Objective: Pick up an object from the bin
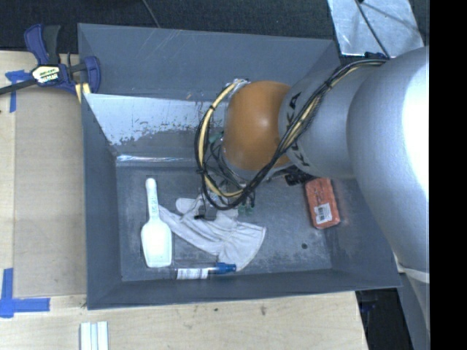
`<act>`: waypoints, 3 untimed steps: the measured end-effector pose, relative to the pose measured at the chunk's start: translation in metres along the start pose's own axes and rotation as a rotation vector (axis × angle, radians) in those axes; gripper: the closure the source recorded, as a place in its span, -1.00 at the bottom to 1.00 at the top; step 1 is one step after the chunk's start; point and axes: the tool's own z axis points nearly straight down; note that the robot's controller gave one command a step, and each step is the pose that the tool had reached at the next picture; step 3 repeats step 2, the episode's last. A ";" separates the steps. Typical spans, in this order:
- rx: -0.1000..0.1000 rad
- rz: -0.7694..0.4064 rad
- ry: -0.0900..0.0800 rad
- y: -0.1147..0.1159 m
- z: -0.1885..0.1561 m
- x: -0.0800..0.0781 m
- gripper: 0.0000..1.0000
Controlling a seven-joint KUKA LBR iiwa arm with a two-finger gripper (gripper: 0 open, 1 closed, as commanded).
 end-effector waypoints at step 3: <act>0.001 -0.044 0.002 -0.002 -0.155 -0.006 1.00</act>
Offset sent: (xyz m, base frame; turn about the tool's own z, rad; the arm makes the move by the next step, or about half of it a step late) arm 0.0023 -0.0024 0.1523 -0.0447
